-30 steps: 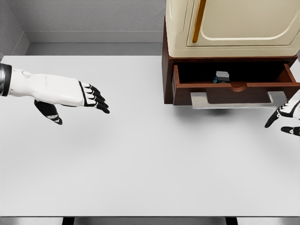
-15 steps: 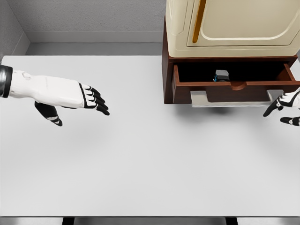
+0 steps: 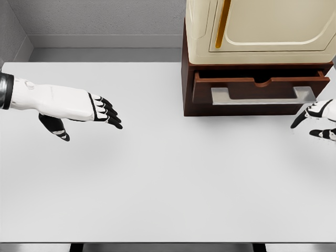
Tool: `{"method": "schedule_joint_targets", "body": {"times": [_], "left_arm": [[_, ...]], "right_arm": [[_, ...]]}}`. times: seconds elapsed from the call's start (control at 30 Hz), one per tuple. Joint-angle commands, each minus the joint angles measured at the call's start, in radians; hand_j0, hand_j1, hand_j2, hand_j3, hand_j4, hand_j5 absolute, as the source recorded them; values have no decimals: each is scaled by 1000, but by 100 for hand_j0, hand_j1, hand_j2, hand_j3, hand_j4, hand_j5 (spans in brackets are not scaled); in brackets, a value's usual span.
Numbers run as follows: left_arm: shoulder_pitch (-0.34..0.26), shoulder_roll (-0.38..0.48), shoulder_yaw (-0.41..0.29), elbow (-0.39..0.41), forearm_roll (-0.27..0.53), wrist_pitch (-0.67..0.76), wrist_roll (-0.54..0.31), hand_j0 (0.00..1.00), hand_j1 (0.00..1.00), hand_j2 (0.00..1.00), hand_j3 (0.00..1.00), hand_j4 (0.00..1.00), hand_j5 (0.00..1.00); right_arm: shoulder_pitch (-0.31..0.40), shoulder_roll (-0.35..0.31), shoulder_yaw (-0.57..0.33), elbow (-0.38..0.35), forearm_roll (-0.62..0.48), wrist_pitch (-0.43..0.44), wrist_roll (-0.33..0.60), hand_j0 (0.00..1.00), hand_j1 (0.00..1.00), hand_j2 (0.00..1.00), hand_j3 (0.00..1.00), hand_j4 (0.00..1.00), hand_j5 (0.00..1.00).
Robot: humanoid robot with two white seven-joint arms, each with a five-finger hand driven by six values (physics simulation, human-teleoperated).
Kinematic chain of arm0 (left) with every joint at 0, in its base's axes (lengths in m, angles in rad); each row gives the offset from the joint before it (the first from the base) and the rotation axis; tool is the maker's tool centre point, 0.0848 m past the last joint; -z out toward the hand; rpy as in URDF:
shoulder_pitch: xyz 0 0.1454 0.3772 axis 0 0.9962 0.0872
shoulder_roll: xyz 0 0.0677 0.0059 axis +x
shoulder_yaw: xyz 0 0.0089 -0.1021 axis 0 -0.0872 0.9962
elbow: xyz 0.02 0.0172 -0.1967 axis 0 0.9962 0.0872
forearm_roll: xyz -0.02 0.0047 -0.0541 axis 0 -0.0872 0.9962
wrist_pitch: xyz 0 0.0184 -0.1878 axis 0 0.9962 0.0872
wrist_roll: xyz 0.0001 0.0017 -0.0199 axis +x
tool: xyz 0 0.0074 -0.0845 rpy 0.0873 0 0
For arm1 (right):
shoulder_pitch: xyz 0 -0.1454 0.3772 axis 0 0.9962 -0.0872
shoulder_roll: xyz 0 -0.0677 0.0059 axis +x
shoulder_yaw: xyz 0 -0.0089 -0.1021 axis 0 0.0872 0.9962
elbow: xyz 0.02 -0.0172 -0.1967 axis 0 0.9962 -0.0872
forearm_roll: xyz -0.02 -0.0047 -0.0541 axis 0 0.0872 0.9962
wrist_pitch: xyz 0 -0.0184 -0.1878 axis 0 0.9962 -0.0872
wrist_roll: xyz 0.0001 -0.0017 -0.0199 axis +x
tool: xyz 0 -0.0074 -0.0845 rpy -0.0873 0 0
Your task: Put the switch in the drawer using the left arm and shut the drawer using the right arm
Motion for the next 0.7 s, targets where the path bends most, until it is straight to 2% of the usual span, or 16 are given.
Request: {"method": "schedule_joint_targets", "body": {"times": [0.0, 0.17, 0.33, 0.47, 0.6, 0.67], "left_arm": [[0, 0, 1, 0, 5, 2, 0, 100, 100, 100, 100, 100, 100], [0, 0, 1, 0, 5, 2, 0, 100, 100, 100, 100, 100, 100], [0, 0, 1, 0, 5, 2, 0, 100, 100, 100, 100, 100, 100], [0, 0, 1, 0, 5, 2, 0, 100, 100, 100, 100, 100, 100], [1, 0, 1, 0, 5, 2, 0, 100, 100, 100, 100, 100, 100], [1, 0, 1, 1, 5, 2, 0, 100, 100, 100, 100, 100, 100]], "right_arm": [[-9, 10, 61, 14, -3, 2, 0, 61, 61, 61, 61, 61, 61], [-35, 22, 80, 28, 10, 2, 0, 61, 61, 61, 61, 61, 61], [-135, 45, 174, 69, 20, 2, 0, 61, 61, 61, 61, 61, 61], [-161, 60, 186, 83, 33, 2, 0, 61, 61, 61, 61, 61, 61], [-230, 80, 238, 126, 33, 2, 0, 61, 61, 61, 61, 61, 61], [-235, 88, 238, 131, 33, 2, 0, 61, 61, 61, 61, 61, 61]]}}
